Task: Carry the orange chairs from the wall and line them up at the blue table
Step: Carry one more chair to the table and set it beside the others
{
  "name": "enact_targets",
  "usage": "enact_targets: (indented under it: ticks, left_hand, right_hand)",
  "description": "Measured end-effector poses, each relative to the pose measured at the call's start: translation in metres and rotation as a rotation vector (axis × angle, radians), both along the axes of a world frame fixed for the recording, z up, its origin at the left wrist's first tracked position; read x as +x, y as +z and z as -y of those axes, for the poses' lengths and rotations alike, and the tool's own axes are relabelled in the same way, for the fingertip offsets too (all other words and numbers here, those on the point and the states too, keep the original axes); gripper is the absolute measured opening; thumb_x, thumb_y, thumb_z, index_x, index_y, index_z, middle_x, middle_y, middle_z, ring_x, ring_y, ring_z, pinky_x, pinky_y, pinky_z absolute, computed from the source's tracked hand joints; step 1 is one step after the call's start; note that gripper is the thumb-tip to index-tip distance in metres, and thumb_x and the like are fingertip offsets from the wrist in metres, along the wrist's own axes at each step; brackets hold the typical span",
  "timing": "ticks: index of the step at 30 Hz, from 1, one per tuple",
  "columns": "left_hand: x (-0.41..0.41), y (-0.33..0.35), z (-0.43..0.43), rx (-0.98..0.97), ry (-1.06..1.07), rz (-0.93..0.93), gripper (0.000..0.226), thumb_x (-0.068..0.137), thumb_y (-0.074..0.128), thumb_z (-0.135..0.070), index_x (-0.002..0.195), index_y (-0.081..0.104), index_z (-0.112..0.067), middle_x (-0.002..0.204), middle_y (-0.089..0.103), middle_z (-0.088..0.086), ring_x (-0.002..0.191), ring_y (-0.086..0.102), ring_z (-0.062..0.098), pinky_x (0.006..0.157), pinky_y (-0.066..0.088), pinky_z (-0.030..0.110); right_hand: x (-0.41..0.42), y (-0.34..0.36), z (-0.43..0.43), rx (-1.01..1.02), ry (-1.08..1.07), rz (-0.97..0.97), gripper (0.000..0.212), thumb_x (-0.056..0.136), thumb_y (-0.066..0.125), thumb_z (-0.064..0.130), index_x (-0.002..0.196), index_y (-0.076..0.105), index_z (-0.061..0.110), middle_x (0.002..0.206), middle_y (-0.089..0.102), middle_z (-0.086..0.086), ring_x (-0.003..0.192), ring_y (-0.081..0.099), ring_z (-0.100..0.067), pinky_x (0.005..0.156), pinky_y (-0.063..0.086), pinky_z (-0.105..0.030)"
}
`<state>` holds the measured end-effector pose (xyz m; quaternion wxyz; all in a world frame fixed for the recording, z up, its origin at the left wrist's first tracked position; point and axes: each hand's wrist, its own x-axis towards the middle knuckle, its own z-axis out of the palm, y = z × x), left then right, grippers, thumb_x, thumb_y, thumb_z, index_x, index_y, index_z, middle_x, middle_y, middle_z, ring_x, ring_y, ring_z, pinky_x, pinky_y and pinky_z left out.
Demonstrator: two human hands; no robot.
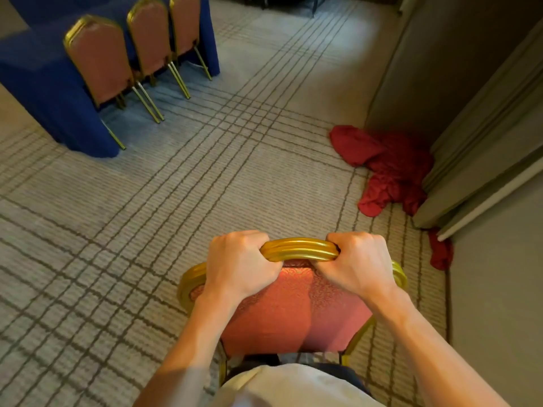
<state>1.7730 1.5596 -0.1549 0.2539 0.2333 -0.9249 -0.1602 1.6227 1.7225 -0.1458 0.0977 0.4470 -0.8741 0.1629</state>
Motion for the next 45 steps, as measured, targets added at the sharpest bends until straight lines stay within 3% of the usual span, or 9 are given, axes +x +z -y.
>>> enact_targets:
  ticks: [8, 11, 15, 21, 26, 29, 32, 38, 45]
  left_hand:
    - [-0.042, 0.015, 0.078, -0.017, -0.035, 0.011, 0.048, 0.064, 0.077, -0.035, 0.052, 0.032, -0.025, 0.050, 0.040, -0.006, 0.049, 0.049, 0.021, 0.050, 0.027, 0.027]
    - [-0.062, 0.016, 0.098, -0.019, -0.056, 0.016, 0.042, 0.065, 0.076, -0.035, 0.051, 0.038, -0.022, 0.050, 0.044, -0.007, 0.049, 0.049, 0.021, 0.048, 0.031, 0.028]
    - [-0.091, 0.018, 0.127, -0.013, -0.056, 0.002, 0.048, 0.066, 0.079, -0.030, 0.052, 0.033, -0.025, 0.051, 0.035, -0.011, 0.048, 0.037, 0.014, 0.046, 0.031, 0.028]
    - [-0.149, 0.003, 0.178, -0.021, -0.022, 0.046, 0.036, 0.064, 0.074, -0.035, 0.053, 0.044, -0.020, 0.054, 0.052, -0.002, 0.051, 0.054, 0.023, 0.048, 0.038, 0.030]
    - [-0.214, -0.003, 0.228, -0.055, 0.037, 0.026, 0.037, 0.066, 0.069, -0.039, 0.053, 0.039, -0.023, 0.051, 0.052, -0.001, 0.048, 0.050, 0.021, 0.049, 0.030, 0.026]
    - [-0.247, 0.002, 0.255, -0.024, 0.064, 0.026, 0.033, 0.066, 0.072, -0.036, 0.053, 0.046, -0.020, 0.051, 0.054, -0.004, 0.047, 0.050, 0.016, 0.048, 0.032, 0.025]
    - [-0.277, 0.007, 0.277, -0.038, 0.086, 0.029, 0.035, 0.063, 0.077, -0.031, 0.052, 0.046, -0.022, 0.050, 0.053, -0.004, 0.047, 0.047, 0.014, 0.050, 0.029, 0.022]
    - [-0.333, 0.010, 0.321, -0.041, 0.064, 0.045, 0.045, 0.063, 0.085, -0.027, 0.053, 0.042, -0.023, 0.050, 0.048, -0.008, 0.044, 0.042, 0.013, 0.039, 0.037, 0.029]
    - [-0.394, -0.007, 0.413, 0.002, 0.068, 0.005, 0.049, 0.060, 0.088, -0.023, 0.053, 0.039, -0.025, 0.050, 0.044, -0.011, 0.045, 0.036, 0.010, 0.043, 0.027, 0.022]
  right_hand:
    - [-0.040, 0.013, 0.074, -0.034, -0.011, -0.017, 0.047, 0.070, 0.053, 0.061, 0.052, 0.032, 0.024, 0.051, 0.060, -0.004, 0.057, 0.063, -0.035, 0.051, 0.042, -0.033]
    - [-0.059, 0.011, 0.093, -0.035, -0.017, -0.005, 0.050, 0.070, 0.062, 0.059, 0.052, 0.030, 0.025, 0.051, 0.060, -0.004, 0.056, 0.063, -0.035, 0.051, 0.043, -0.032]
    - [-0.087, 0.011, 0.123, -0.016, -0.042, 0.038, 0.053, 0.070, 0.073, 0.054, 0.051, 0.035, 0.022, 0.050, 0.059, -0.002, 0.056, 0.063, -0.035, 0.052, 0.046, -0.033]
    - [-0.151, -0.004, 0.179, 0.031, -0.005, 0.090, 0.056, 0.075, 0.068, 0.059, 0.050, 0.034, 0.022, 0.053, 0.062, -0.001, 0.061, 0.064, -0.032, 0.055, 0.040, -0.031]
    - [-0.228, -0.011, 0.241, 0.077, 0.063, 0.153, 0.052, 0.077, 0.059, 0.064, 0.053, 0.041, 0.022, 0.063, 0.066, 0.000, 0.072, 0.066, -0.031, 0.060, 0.038, -0.033]
    - [-0.269, -0.009, 0.274, 0.091, 0.136, 0.175, 0.046, 0.076, 0.062, 0.063, 0.058, 0.043, 0.024, 0.069, 0.069, 0.000, 0.079, 0.068, -0.031, 0.062, 0.036, -0.033]
    - [-0.302, -0.008, 0.301, 0.082, 0.157, 0.147, 0.045, 0.070, 0.057, 0.066, 0.059, 0.043, 0.025, 0.064, 0.067, -0.001, 0.072, 0.067, -0.033, 0.060, 0.039, -0.033]
    - [-0.361, -0.010, 0.347, 0.018, 0.192, 0.219, 0.040, 0.066, 0.054, 0.060, 0.054, 0.033, 0.028, 0.059, 0.062, 0.003, 0.064, 0.063, -0.030, 0.059, 0.030, -0.028]
    - [-0.423, -0.022, 0.439, 0.032, 0.209, 0.208, 0.041, 0.066, 0.049, 0.063, 0.053, 0.029, 0.029, 0.055, 0.056, 0.005, 0.061, 0.062, -0.028, 0.059, 0.029, -0.028]
